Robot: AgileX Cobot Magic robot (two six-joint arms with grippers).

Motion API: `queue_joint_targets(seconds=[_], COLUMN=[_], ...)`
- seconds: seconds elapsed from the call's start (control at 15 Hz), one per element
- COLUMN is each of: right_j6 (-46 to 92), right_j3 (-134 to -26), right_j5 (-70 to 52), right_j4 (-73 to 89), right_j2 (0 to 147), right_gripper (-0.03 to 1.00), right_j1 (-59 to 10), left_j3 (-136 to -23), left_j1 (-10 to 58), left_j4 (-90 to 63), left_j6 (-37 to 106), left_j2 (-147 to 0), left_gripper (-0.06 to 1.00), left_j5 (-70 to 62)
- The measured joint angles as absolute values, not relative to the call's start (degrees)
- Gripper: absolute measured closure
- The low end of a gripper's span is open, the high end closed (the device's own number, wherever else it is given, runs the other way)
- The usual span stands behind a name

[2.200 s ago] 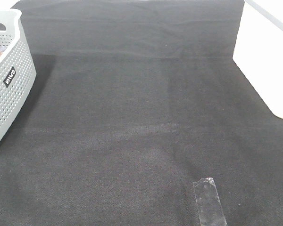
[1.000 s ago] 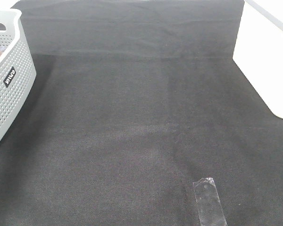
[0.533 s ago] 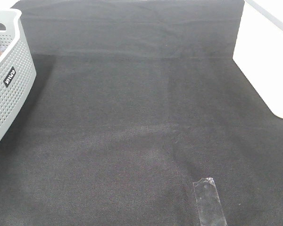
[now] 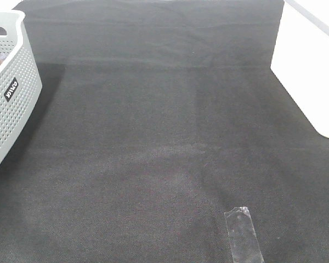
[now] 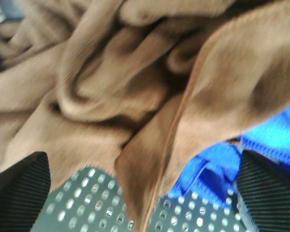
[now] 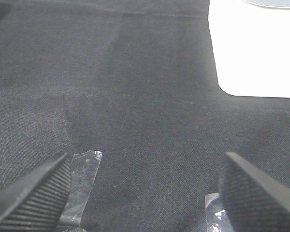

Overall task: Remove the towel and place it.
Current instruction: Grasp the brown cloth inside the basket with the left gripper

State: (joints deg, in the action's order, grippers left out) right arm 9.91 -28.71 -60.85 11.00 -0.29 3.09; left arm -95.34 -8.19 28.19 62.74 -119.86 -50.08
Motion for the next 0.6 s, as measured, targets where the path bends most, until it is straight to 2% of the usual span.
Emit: queue_joint_targets(seconds=[0.13, 0.33, 0.4, 0.47, 0.53, 0.6], right_j6=[9.9, 9.9, 9.9, 9.9, 9.9, 9.9], right_j3=[-28.7, -28.7, -28.7, -28.7, -28.7, -28.7], right_j5=[-60.8, -60.8, -60.8, -60.8, -60.8, -60.8], right_j4=[11.0, 11.0, 11.0, 11.0, 11.0, 11.0], right_j2=[-0.3, -0.3, -0.3, -0.3, -0.3, -0.3], right_gripper=[0.21, 0.21, 0.21, 0.21, 0.21, 0.21], right_j1=[3.1, 3.1, 3.1, 3.1, 3.1, 3.1], left_j3=[-95.4, -95.4, -95.4, -95.4, -95.4, -95.4], left_j1=[-8.2, -8.2, -8.2, -8.2, -8.2, -8.2], left_j4=[27.9, 27.8, 27.8, 27.8, 27.8, 27.9], left_j6=[63.8, 64.7, 64.7, 64.7, 64.7, 64.3], left_j2=[-120.5, -120.6, -120.6, -120.6, -120.6, -120.6], left_gripper=[-0.02, 0.16, 0.29, 0.47, 0.66, 0.89], left_j5=[-51.7, -52.8, -52.7, -52.4, -52.2, -51.8])
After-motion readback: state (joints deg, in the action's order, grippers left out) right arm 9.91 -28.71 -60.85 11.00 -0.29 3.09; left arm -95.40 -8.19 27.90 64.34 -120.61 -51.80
